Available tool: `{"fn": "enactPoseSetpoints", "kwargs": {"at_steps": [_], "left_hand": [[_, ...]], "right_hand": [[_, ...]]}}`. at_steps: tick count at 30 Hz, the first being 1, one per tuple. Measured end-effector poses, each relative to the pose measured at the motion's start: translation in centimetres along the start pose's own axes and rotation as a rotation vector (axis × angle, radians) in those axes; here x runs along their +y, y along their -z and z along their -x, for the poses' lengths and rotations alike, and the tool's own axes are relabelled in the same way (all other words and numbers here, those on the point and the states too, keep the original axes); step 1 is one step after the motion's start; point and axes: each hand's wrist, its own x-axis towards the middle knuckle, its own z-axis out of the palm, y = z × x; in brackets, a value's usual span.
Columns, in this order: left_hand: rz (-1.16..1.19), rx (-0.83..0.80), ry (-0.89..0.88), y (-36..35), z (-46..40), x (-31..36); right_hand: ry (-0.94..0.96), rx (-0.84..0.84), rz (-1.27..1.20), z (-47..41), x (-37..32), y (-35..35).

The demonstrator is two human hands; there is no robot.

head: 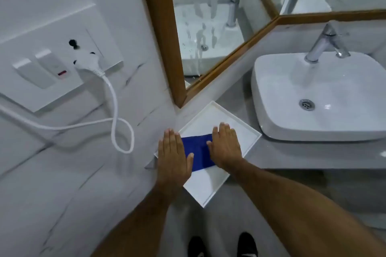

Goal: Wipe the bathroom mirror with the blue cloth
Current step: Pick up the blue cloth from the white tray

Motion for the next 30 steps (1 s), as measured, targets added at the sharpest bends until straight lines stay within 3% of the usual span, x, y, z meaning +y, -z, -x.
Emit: {"fn": "enactPoseSetpoints", "kwargs": {"at_steps": [5,10,13,16,18,22,27,30], "left_hand": [[0.003,-0.088,0.016,-2.6,-0.3,0.1],[0.093,-0.125,-0.027,-3.2,-0.1,-0.3],[0.124,-0.100,-0.027,-3.0,0.0,-0.1],[0.119,-0.088,-0.021,-2.4,-0.3,0.1],[0.057,-0.109,-0.014,-1.6,-0.8,0.1],[-0.102,-0.080,0.005,1.5,-2.0,-0.3],[-0.062,0.203,-0.110,8.5,-3.2,0.1],[-0.092,0.289,-0.168,13.9,-4.2,1.4]], "right_hand": [[-0.217,-0.251,-0.092,-1.7,0.9,-2.4],[-0.508,-0.219,-0.306,-3.3,0.2,-2.9],[-0.598,-0.358,-0.580,-3.8,1.0,-2.7],[-0.664,-0.432,-1.013,-4.1,1.3,-1.0],[-0.678,-0.430,-1.255,-4.0,1.2,0.9],[-0.644,-0.374,-1.464,-3.7,1.5,5.0],[-0.558,-0.228,-1.545,-3.5,3.0,12.7],[-0.507,-0.129,-1.574,-3.6,3.6,18.6]]}}
